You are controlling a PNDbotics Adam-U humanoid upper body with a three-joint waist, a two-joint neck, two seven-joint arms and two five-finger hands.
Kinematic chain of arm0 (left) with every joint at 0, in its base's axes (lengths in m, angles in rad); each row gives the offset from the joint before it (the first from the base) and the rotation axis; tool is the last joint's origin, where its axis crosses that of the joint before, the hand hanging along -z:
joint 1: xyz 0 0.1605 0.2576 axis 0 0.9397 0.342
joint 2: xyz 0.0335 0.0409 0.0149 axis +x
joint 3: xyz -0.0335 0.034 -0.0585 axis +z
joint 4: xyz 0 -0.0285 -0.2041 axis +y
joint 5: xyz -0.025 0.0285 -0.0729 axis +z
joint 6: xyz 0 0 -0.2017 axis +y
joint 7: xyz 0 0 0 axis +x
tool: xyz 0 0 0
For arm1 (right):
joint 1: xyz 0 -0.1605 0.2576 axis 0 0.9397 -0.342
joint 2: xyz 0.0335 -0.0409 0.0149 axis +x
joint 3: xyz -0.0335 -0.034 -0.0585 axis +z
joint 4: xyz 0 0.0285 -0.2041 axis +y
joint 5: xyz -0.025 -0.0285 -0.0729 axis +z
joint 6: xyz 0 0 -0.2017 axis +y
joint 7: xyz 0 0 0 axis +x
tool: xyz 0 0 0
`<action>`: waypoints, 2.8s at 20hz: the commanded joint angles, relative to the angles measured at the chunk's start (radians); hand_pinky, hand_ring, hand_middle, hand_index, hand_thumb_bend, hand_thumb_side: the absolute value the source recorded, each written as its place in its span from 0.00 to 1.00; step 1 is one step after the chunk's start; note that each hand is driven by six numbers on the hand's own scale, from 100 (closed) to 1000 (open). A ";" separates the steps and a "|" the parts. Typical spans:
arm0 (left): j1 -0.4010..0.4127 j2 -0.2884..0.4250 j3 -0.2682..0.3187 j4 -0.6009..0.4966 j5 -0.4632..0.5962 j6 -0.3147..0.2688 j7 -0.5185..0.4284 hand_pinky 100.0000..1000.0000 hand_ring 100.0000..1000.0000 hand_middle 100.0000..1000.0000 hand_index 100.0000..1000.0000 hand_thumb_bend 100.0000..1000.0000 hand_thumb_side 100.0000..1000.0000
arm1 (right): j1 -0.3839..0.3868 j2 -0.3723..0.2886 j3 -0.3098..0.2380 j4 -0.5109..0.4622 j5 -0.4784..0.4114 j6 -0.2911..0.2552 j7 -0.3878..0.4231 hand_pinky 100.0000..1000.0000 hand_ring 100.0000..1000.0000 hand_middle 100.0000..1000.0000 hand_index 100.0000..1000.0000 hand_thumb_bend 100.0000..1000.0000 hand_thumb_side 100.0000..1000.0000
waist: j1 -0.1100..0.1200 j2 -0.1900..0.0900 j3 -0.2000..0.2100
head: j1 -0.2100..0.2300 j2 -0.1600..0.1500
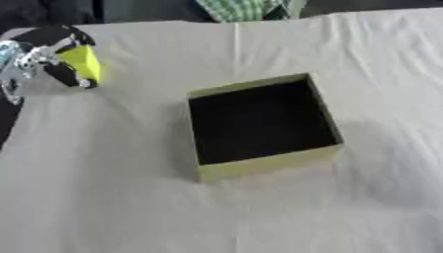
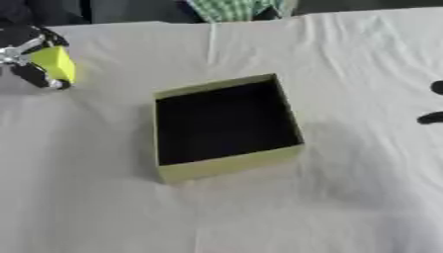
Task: Pick up objects on the table and place them in the box.
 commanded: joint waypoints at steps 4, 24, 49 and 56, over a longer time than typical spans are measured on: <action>-0.013 0.054 0.007 -0.016 0.001 -0.014 -0.043 0.69 0.56 0.56 0.78 0.45 0.00 | -0.006 -0.009 -0.008 -0.009 0.001 -0.002 0.002 0.52 0.84 0.70 0.85 0.00 0.74 | -0.001 -0.023 0.005 | -0.003 -0.004; 0.142 0.199 -0.034 -0.752 0.230 -0.065 -0.044 0.62 0.46 0.42 0.72 0.41 0.00 | -0.009 -0.015 -0.011 -0.008 0.000 0.000 0.003 0.53 0.84 0.70 0.85 0.00 0.73 | 0.004 -0.029 0.022 | -0.029 -0.011; -0.011 0.033 -0.346 -1.230 0.462 -0.163 -0.276 0.63 0.47 0.43 0.72 0.39 0.00 | -0.007 -0.011 -0.006 -0.006 0.000 -0.004 0.009 0.53 0.85 0.70 0.85 0.00 0.73 | -0.005 -0.027 0.020 | -0.026 -0.014; -0.044 -0.057 -0.389 -1.110 0.419 -0.168 -0.266 0.65 0.47 0.43 0.72 0.37 0.00 | -0.006 -0.003 -0.003 -0.006 -0.001 -0.003 0.012 0.53 0.85 0.70 0.85 0.00 0.73 | -0.007 -0.024 0.007 | -0.017 -0.015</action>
